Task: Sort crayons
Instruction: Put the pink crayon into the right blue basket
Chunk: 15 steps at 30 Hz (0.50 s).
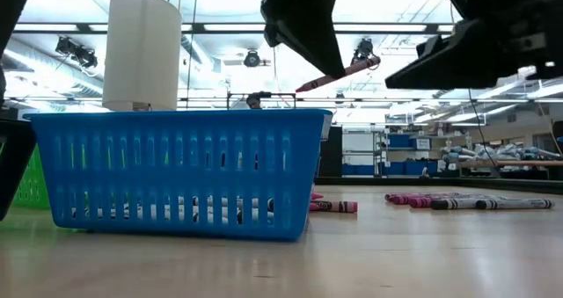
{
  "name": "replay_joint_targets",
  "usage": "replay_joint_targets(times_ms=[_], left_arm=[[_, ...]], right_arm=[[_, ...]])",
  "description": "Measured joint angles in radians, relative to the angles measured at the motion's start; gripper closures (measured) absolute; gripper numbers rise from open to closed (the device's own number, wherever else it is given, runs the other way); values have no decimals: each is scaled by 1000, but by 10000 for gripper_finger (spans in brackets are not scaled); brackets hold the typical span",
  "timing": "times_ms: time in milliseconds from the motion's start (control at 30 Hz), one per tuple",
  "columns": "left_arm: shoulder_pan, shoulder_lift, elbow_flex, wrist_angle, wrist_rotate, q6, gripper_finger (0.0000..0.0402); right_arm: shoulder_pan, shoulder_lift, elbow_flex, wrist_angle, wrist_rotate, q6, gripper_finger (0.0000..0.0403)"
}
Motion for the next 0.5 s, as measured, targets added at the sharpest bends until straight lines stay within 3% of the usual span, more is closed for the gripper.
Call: replay_joint_targets(times_ms=[500], left_arm=[[-14,1,0,112,-31,85,387]], right_arm=[[3,0,0,124,-15,6,276]])
